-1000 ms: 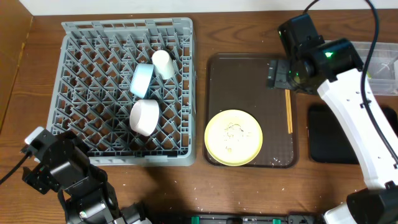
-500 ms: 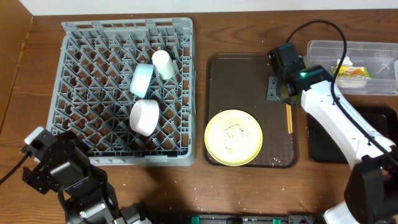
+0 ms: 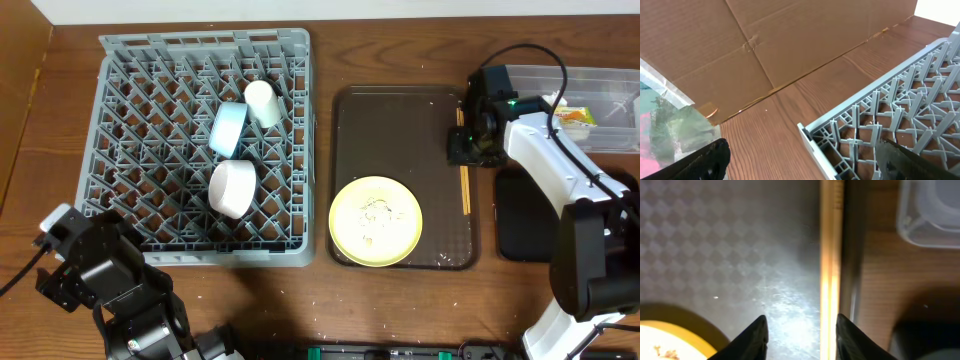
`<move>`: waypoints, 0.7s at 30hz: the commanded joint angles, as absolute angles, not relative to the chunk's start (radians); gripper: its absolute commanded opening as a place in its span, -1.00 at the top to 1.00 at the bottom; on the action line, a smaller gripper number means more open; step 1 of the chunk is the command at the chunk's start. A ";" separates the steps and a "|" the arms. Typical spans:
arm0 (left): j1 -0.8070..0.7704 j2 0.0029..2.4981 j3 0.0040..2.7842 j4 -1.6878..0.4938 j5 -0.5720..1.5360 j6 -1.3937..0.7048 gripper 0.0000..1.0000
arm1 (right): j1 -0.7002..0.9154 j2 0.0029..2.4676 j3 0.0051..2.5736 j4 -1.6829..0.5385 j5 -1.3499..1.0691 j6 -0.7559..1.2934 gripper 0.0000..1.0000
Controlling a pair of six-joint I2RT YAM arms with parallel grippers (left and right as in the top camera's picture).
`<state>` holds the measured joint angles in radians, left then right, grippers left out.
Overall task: Sort waste into correct bins and load items into the dishwasher
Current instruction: 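Move right gripper to the tray and grasp the wooden chopstick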
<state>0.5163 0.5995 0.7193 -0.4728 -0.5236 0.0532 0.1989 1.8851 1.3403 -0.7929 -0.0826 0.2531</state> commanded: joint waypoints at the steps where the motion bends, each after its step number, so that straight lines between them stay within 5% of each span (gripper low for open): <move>1: 0.520 0.598 0.742 -0.475 -0.536 0.059 -0.87 | 0.214 1.911 1.340 -0.777 -0.084 0.204 0.12; 21: 0.520 0.598 0.742 -0.475 -0.536 0.060 -0.87 | 0.217 2.031 1.339 -0.756 -0.053 0.219 0.21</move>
